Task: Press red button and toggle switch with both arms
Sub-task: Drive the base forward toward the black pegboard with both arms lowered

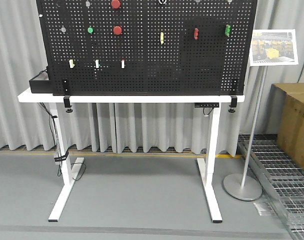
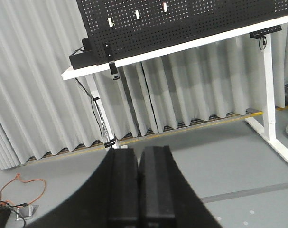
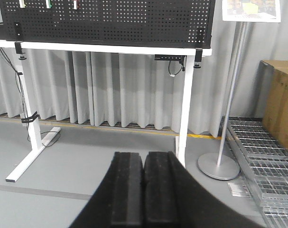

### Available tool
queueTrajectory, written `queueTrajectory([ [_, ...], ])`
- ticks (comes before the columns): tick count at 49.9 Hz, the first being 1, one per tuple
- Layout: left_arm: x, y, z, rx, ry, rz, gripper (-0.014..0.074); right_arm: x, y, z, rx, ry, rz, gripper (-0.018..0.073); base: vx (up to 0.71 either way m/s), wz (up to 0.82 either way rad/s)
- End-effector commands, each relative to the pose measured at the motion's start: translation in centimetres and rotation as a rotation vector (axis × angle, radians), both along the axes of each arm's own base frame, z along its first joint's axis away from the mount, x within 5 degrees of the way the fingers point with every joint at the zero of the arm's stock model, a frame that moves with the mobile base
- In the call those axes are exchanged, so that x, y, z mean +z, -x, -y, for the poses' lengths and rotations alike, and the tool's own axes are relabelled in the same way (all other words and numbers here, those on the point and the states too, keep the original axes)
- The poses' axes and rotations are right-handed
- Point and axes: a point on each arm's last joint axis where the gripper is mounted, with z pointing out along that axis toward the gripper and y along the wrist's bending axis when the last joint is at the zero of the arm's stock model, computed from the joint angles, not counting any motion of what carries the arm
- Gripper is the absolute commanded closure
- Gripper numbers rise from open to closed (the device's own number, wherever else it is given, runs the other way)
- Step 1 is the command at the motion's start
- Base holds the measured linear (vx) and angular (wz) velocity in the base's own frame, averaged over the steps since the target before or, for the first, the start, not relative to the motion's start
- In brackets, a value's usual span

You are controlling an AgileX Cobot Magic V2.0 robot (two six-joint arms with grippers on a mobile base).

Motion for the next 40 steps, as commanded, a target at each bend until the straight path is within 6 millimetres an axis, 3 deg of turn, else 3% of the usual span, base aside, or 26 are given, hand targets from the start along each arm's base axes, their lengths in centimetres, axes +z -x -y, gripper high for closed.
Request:
queueTrajectory([
  [1, -0.37, -0.08, -0.02, 0.001, 0.02, 0.051, 0.0595, 0.33, -0.04, 0.02, -0.005, 0.0, 0.07, 0.0559, 0.0, 0.0],
  [40, -0.37, -0.08, -0.02, 0.001, 0.02, 0.051, 0.0595, 0.33, -0.04, 0.02, -0.005, 0.0, 0.07, 0.0559, 0.02, 0.0],
])
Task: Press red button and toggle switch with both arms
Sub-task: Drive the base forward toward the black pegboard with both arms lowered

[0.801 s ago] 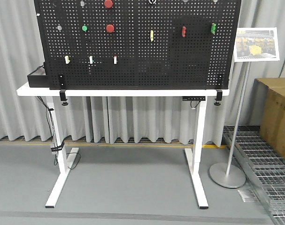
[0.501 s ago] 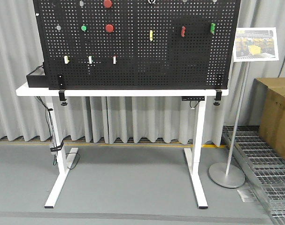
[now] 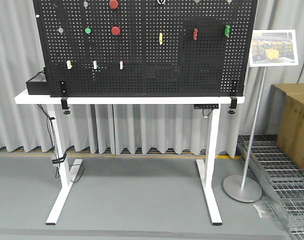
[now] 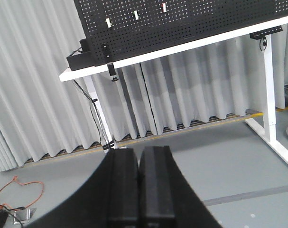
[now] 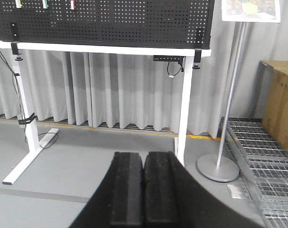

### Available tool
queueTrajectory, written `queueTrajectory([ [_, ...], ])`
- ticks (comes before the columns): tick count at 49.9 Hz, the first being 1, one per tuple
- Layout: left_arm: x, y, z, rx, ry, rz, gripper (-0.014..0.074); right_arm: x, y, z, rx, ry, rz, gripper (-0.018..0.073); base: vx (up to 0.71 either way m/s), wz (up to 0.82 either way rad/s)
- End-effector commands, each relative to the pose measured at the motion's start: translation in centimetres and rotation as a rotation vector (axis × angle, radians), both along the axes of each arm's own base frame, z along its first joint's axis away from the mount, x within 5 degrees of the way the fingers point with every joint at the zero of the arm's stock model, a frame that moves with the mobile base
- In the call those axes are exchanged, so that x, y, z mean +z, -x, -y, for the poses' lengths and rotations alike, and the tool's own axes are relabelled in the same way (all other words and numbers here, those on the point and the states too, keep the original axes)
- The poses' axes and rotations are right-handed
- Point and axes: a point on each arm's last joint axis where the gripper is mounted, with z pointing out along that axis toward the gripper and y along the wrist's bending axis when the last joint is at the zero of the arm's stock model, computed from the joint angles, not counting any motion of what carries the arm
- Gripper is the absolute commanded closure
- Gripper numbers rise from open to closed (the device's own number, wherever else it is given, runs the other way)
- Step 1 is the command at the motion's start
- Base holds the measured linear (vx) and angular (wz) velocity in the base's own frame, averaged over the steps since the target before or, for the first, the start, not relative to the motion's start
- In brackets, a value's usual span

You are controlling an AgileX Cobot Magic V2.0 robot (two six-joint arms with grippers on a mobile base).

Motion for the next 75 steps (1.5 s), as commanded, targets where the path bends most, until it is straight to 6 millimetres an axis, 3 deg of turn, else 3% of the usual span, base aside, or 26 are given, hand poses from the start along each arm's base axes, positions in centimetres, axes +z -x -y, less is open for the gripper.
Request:
queueTrajectory([
  [1, -0.37, -0.08, -0.02, 0.001, 0.02, 0.051, 0.0595, 0.33, -0.04, 0.02, -0.005, 0.0, 0.07, 0.0559, 0.1, -0.02],
  [75, -0.37, -0.08, -0.02, 0.001, 0.02, 0.051, 0.0595, 0.33, -0.04, 0.02, -0.005, 0.0, 0.07, 0.0559, 0.33, -0.01],
])
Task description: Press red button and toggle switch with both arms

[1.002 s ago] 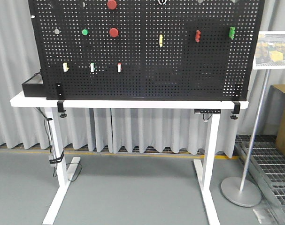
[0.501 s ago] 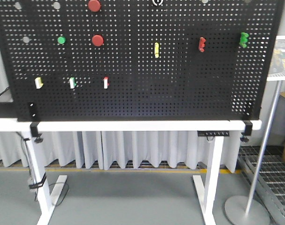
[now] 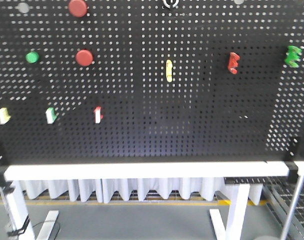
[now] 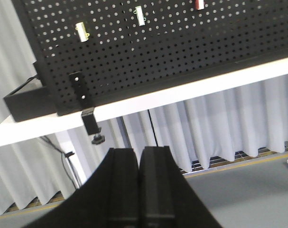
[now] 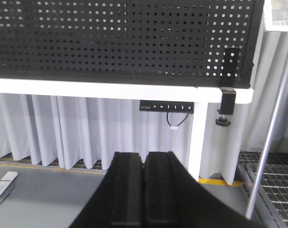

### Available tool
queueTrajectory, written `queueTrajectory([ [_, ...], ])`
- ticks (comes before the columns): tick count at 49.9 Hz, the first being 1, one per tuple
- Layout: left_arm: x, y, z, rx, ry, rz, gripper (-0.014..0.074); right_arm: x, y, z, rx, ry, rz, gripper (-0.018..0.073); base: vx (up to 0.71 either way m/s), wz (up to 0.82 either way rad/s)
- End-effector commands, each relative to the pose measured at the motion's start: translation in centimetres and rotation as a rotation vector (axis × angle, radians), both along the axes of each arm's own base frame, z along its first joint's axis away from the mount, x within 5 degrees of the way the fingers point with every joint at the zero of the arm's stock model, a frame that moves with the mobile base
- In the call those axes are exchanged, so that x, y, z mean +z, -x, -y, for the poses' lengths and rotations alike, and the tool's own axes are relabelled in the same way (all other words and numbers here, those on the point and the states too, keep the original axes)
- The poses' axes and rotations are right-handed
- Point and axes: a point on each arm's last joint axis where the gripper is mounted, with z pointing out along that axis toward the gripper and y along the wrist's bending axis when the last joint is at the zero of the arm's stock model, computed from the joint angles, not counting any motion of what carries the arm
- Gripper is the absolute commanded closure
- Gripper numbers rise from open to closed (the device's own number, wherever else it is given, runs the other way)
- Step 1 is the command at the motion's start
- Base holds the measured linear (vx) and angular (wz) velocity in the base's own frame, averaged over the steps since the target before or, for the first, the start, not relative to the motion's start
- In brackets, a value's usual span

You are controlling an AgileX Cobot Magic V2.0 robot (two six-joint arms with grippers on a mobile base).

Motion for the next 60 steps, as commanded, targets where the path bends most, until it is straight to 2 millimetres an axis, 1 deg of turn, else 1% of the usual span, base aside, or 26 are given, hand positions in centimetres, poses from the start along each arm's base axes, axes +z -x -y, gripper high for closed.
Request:
queueTrajectory([
  [1, -0.37, -0.08, -0.02, 0.001, 0.02, 0.051, 0.0595, 0.33, -0.04, 0.02, -0.005, 0.0, 0.07, 0.0559, 0.34, -0.02],
  [29, -0.37, -0.08, -0.02, 0.001, 0.02, 0.051, 0.0595, 0.33, -0.04, 0.02, -0.005, 0.0, 0.07, 0.0559, 0.26, -0.02],
  [60, -0.37, -0.08, -0.02, 0.001, 0.02, 0.051, 0.0595, 0.34, -0.04, 0.02, -0.005, -0.001, 0.071, 0.0559, 0.1, -0.01],
])
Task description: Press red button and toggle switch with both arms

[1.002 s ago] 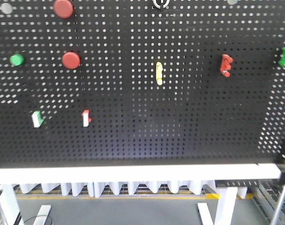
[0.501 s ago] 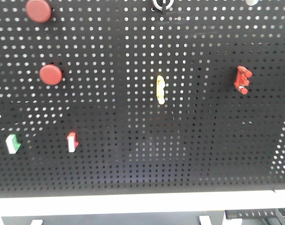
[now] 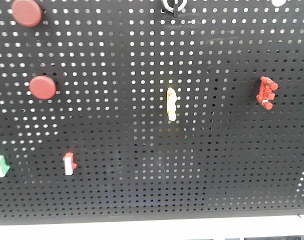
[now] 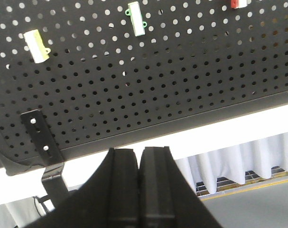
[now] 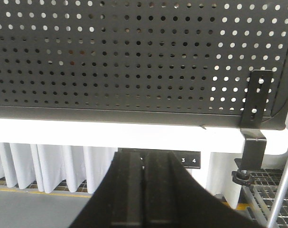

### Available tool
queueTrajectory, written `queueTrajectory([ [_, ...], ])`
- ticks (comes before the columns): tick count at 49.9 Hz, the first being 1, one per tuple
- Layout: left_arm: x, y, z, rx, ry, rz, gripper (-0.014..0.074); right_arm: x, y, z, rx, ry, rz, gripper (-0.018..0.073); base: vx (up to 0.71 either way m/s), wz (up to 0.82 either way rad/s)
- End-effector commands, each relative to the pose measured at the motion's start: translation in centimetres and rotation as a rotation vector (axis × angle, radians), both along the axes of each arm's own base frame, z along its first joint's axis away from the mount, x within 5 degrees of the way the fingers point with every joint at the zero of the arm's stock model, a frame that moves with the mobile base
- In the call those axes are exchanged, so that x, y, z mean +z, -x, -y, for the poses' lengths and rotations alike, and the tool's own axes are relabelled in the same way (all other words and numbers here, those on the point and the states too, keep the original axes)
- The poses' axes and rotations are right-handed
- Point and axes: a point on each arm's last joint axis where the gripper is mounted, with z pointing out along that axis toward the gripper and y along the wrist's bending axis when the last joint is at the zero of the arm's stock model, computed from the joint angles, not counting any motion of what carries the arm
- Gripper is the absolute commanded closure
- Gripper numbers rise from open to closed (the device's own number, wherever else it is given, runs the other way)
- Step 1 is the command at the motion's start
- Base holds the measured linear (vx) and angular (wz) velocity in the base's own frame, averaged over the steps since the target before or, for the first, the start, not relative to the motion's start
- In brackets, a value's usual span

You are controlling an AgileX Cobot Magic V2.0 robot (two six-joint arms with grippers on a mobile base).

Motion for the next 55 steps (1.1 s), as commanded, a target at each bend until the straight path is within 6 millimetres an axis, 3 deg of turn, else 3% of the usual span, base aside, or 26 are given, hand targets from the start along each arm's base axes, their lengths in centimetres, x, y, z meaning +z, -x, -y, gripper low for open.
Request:
queueTrajectory([
  [1, -0.4, -0.1, 0.0, 0.001, 0.02, 0.051, 0.0595, 0.3, 0.0, 0.0, -0.005, -0.001, 0.071, 0.0559, 0.03, -0.02],
  [19, -0.3, -0.1, 0.0, 0.001, 0.02, 0.058, 0.0595, 0.4, 0.0, 0.0, -0.004, 0.0, 0.078, 0.0559, 0.01, 0.0],
  [35, 1.3, 0.1, -0.1, 0.01, 0.03, 0.217, 0.0595, 2.6, 0.2, 0.0, 0.004, -0.047, 0.285, 0.0559, 0.0, 0.0],
  [44, 4.8, 0.9, -0.4, 0.007, 0.169, 0.396, 0.0595, 6.6, 0.8, 0.0, 0.006, -0.089, 0.326, 0.0559, 0.0, 0.0],
  [55, 13.9, 3.0, -0.2, -0.013, 0.124, 0.486, 0.0595, 15.7, 0.3, 0.0, -0.001, -0.06, 0.34, 0.0559, 0.0, 0.0],
])
